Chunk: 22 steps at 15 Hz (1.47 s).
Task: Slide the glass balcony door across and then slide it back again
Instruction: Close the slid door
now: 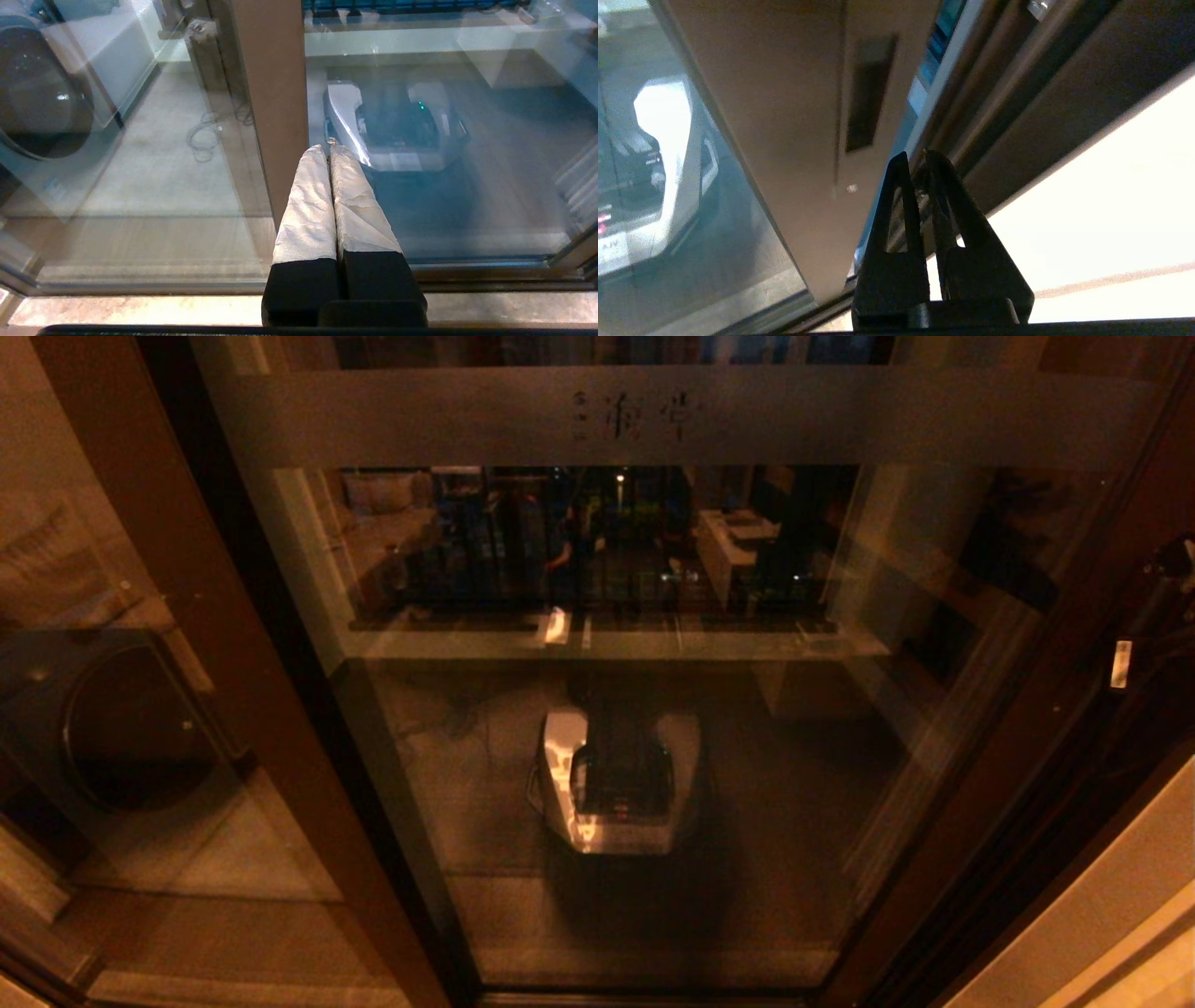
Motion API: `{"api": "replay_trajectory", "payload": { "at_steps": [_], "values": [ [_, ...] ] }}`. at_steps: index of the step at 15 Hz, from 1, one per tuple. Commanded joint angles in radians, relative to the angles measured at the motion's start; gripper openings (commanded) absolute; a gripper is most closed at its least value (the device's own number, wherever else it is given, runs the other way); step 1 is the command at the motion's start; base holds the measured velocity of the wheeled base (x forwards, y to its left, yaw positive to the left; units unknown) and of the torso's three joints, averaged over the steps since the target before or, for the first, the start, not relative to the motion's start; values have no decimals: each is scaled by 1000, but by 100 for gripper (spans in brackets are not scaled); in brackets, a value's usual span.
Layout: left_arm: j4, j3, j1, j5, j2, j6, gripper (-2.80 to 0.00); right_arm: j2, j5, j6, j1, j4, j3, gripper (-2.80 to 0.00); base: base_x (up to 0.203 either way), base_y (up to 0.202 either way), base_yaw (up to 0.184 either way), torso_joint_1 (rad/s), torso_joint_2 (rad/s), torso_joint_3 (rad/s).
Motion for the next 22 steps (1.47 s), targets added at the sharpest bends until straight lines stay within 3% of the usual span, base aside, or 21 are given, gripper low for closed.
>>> {"api": "replay_trajectory", "payload": {
  "at_steps": [1, 22],
  "values": [
    [1, 0, 0, 0, 1, 1, -280, 42, -3, -1, 0, -10, -23, -280, 0, 0, 0, 0, 0, 0],
    [0, 0, 0, 0, 1, 1, -280, 156, -25, 16, 1, -17, -148, -280, 0, 0, 0, 0, 0, 0]
  ]
}}
